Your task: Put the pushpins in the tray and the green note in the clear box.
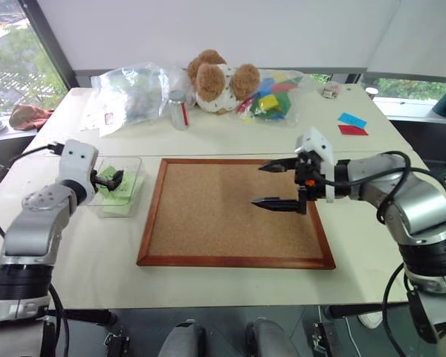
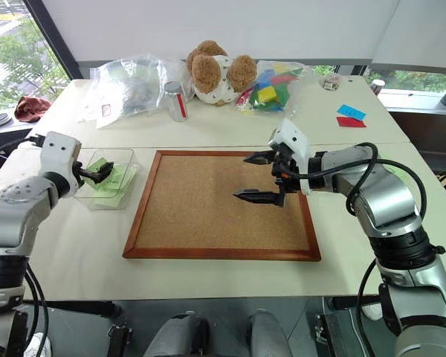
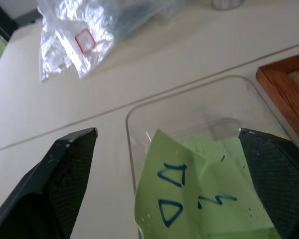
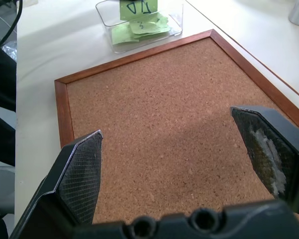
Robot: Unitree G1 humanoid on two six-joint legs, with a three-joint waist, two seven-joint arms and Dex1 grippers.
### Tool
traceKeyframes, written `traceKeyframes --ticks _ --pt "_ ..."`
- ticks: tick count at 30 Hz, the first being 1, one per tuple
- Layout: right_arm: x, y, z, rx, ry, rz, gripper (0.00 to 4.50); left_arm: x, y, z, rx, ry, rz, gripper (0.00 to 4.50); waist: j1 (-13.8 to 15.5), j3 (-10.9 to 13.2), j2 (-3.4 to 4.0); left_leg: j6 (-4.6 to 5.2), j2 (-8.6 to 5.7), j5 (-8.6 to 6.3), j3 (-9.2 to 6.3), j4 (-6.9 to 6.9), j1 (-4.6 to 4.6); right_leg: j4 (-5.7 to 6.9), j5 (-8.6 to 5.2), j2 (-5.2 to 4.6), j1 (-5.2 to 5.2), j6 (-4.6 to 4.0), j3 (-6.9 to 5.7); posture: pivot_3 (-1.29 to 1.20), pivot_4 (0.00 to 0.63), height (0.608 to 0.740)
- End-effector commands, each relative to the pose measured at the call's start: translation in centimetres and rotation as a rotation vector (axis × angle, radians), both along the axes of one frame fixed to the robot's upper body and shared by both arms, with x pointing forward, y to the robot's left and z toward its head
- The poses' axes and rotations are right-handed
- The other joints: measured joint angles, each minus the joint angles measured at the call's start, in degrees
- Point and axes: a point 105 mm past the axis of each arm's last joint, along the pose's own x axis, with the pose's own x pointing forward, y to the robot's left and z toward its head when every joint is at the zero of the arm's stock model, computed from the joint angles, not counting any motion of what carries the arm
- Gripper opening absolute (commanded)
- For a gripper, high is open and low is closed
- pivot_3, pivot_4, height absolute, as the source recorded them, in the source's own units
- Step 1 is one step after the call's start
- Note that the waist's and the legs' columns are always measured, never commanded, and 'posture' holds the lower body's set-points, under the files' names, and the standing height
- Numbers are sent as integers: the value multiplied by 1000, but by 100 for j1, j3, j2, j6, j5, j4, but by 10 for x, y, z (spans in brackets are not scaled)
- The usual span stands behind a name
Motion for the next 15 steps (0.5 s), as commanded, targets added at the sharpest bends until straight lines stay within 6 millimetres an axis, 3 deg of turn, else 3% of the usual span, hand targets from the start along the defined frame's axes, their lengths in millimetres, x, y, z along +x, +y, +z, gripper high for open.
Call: traceKeyframes --ticks 1,6,8,12,15 --pt "-4 -1 12 12 -51 3 4500 2 -4 24 41 -77 -32 4437 -3 0 0 0 0 0 0 0 0 0 0 0 0 0 0 0 150 740" --pt "-3 -4 11 6 -54 -10 4500 0 -13 46 7 -122 -91 4437 -4 0 0 0 0 0 0 2 -1 1 0 0 -1 0 -1 0 150 740" --pt "-2 -7 12 2 -58 -20 4500 -4 -26 56 -53 -129 -167 4437 -3 0 0 0 0 0 0 4 -3 1 0 0 -1 0 -1 0 150 740" --pt "-3 -14 12 -12 -60 -42 4500 -23 -71 64 -204 -61 -434 4437 7 0 0 0 0 0 0 8 -14 1 0 0 -8 0 -1 0 150 740" --pt "-5 -20 10 -21 -53 -61 4500 -44 -101 54 -195 25 -620 4437 0 0 0 -1 0 1 0 8 -15 0 0 0 -8 0 -1 0 150 740"
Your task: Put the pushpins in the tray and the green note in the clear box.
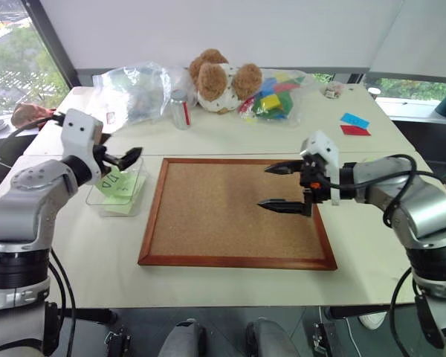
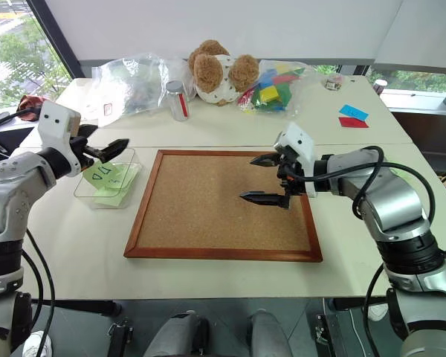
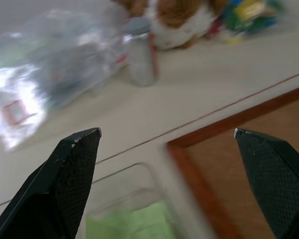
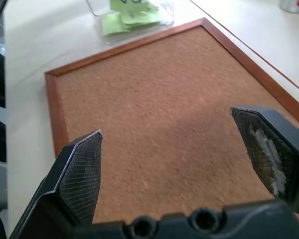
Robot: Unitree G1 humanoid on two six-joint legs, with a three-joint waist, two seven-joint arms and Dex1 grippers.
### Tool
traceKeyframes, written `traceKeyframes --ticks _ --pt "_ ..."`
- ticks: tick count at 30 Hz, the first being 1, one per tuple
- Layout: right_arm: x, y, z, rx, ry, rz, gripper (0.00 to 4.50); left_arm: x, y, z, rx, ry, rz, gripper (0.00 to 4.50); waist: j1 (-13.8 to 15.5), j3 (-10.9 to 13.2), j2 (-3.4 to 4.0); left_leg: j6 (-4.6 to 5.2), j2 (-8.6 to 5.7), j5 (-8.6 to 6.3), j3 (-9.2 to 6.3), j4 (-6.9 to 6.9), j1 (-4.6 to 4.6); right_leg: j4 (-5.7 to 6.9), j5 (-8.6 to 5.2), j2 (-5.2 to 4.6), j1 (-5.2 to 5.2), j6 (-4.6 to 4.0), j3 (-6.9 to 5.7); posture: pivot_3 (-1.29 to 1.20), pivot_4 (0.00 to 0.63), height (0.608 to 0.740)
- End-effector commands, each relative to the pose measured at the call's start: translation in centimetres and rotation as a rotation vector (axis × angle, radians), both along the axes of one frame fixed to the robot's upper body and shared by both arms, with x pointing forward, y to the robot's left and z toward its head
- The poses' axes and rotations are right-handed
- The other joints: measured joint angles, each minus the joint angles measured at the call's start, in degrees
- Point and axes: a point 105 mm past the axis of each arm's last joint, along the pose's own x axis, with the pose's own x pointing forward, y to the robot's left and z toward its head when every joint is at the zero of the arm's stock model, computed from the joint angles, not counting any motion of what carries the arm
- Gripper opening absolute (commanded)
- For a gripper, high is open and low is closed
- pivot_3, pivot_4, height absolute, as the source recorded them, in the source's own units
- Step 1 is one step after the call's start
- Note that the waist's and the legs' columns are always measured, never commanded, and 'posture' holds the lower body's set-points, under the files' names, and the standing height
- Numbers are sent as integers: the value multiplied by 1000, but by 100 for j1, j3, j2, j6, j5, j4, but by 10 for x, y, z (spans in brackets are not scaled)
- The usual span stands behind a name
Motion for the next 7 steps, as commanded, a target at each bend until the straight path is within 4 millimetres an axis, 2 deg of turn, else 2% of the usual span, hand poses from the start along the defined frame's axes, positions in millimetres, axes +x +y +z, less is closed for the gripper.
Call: traceKeyframes --ticks 1,7 --pt "-7 -6 9 -4 -42 -9 4500 -29 -32 -1 15 36 -233 4437 -6 0 0 0 0 0 0 0 0 0 0 0 0 0 0 0 150 740" --pt "-10 -11 4 -13 -23 -36 4500 -61 -51 -34 43 163 -432 4437 -104 0 0 3 1 -1 0 -1 4 5 0 1 1 0 0 0 150 740"
